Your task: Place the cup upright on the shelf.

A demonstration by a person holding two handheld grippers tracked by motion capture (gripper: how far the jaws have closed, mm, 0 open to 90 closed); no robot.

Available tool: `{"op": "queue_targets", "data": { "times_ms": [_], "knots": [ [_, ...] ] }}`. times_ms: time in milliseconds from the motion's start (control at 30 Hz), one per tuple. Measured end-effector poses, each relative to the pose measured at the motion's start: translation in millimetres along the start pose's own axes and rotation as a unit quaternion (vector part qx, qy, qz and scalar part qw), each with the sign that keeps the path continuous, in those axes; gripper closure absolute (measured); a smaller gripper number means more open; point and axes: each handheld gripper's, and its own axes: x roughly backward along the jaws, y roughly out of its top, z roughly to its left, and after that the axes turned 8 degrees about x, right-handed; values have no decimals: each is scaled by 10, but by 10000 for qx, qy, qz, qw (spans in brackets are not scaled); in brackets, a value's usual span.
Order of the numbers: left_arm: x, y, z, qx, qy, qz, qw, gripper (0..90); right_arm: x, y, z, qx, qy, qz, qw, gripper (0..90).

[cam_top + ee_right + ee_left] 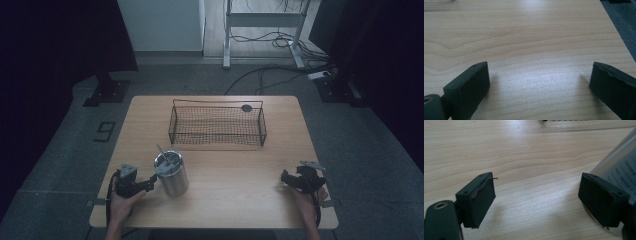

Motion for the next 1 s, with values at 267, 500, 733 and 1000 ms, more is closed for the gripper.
{"op": "queue_targets", "data": {
  "times_ms": [267,500,733,1000],
  "knots": [
    [-44,-12,-4,-20,75,82,9999,134,3,-2,-5,6,28,-20,10000,41],
    [1,-2,-5,3,77,19,10000,132,23,-15,-4,90,21,-46,9999,62],
    [120,32,-19,86,-67,-180,9998,121,23,-19,-17,89,67,-51,9999,63],
    [310,59,-66,65,-305,-336,9989,106,28,-25,-24,66,41,-66,9999,72]
  ]
}}
